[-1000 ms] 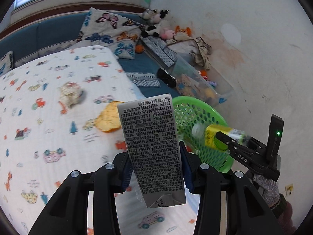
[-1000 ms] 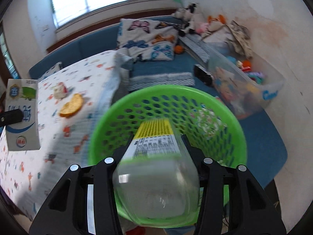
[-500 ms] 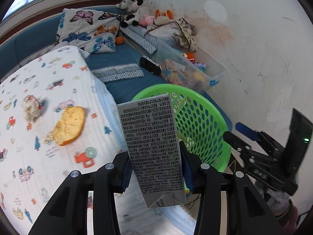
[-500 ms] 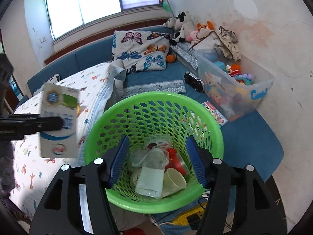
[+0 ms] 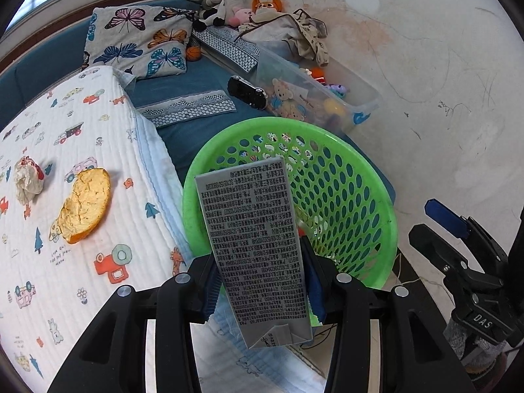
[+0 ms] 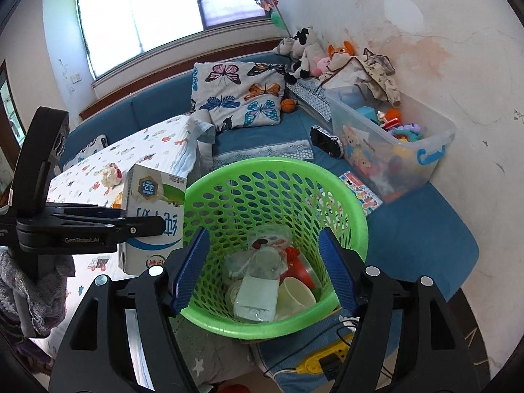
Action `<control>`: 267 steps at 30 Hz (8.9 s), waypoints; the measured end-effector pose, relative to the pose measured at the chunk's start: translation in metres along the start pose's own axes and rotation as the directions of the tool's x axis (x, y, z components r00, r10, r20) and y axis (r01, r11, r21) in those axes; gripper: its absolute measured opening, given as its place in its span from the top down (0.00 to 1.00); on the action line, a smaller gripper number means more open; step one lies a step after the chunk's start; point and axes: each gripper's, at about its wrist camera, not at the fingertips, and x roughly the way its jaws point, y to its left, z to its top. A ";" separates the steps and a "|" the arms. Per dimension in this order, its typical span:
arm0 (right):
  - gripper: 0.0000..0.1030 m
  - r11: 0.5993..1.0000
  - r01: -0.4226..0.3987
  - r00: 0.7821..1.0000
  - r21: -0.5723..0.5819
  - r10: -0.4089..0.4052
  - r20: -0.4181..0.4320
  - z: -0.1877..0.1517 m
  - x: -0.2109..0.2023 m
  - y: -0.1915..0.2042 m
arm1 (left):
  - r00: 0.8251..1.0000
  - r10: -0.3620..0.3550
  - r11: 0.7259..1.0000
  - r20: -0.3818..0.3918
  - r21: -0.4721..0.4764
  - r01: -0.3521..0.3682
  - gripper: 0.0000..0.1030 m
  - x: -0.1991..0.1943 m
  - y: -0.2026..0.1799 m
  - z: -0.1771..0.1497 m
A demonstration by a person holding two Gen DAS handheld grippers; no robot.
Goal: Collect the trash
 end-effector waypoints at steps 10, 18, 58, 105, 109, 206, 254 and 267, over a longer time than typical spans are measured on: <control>0.32 1.000 -0.009 1.000 0.015 0.009 0.004 -0.002 -0.007 0.002 | 0.999 -0.025 1.000 0.029 0.005 0.025 0.43 -0.008 -0.002 -0.001; 0.28 1.000 -0.024 1.000 0.006 0.024 0.005 -0.002 -0.008 0.011 | 0.998 0.012 1.000 0.066 -0.012 -0.011 0.43 -0.030 0.020 -0.014; 0.16 0.924 -0.255 0.960 -0.286 0.206 -0.190 0.011 0.123 0.199 | 0.958 0.262 0.928 0.120 -0.303 -0.216 0.42 -0.122 0.217 -0.062; 0.45 0.918 -0.267 0.951 -0.295 0.200 -0.238 0.025 0.176 0.216 | 0.968 0.228 0.959 0.107 -0.196 -0.204 0.21 -0.039 0.264 0.019; 0.45 0.919 -0.275 0.949 -0.281 0.213 -0.232 0.023 0.169 0.212 | 0.970 0.217 0.963 0.110 -0.185 -0.194 0.19 -0.030 0.268 0.027; 0.41 0.999 0.034 0.997 -0.010 -0.035 -0.063 -0.005 0.039 -0.001 | 0.981 -0.030 0.993 0.190 0.121 0.007 0.51 -0.064 0.024 -0.011; 0.16 1.000 0.013 1.000 0.023 -0.013 -0.025 -0.030 -0.003 0.000 | 0.992 -0.089 0.987 0.093 0.140 0.075 0.42 -0.016 -0.022 -0.010; 0.16 0.999 0.014 0.999 0.034 -0.013 -0.031 -0.033 -0.005 -0.001 | 0.991 -0.104 0.986 0.089 0.136 0.092 0.39 -0.016 -0.024 -0.011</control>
